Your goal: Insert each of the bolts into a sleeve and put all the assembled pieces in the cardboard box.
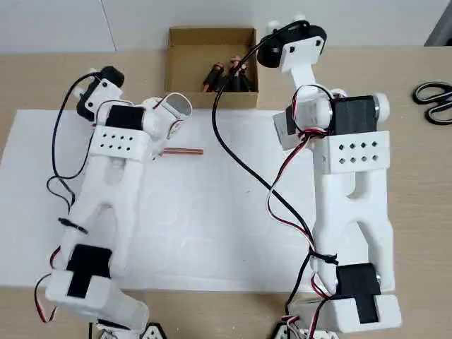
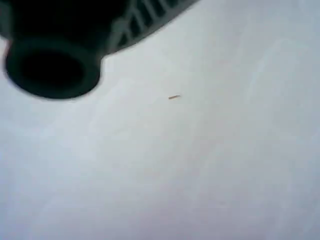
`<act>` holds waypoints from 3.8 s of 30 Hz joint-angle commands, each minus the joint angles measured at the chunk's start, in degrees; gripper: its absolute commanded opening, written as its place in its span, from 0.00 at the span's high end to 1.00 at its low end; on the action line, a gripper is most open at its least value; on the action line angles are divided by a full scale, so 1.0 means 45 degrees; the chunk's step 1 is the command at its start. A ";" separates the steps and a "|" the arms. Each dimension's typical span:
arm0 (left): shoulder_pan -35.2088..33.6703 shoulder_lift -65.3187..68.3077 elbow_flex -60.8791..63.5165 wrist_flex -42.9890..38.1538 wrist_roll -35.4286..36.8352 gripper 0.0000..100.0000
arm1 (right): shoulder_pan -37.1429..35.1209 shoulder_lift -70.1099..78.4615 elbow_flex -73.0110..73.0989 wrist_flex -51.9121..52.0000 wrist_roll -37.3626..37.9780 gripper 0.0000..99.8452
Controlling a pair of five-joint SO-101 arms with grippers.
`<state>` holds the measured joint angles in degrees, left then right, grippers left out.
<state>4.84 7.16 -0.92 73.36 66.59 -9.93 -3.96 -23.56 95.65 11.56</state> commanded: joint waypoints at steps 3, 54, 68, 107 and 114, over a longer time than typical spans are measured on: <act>0.0176 0.1153 -0.0107 -0.0410 0.1270 0.74 | -0.0068 -0.0694 -0.0645 0.0068 -0.0117 1.00; -0.0547 0.2501 -1.1204 0.6037 -0.8147 0.99 | -0.0283 -0.1827 -0.0625 0.0205 -0.0117 1.00; 0.1407 -0.4278 -0.5695 0.4571 -1.0237 0.99 | -0.1573 -0.8781 0.8029 -0.0400 -0.0117 1.00; 0.5236 -1.2015 1.1184 -1.1136 -0.9182 0.99 | -0.4425 -2.0640 2.4283 -1.2103 -0.2540 1.00; 0.5744 -1.2015 1.1302 -1.1077 -0.9123 0.99 | -0.4405 -2.0913 2.4303 -1.2103 -0.2911 1.00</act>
<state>30.07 -44.70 50.33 25.19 25.19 -29.36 -97.05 86.07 42.73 -0.92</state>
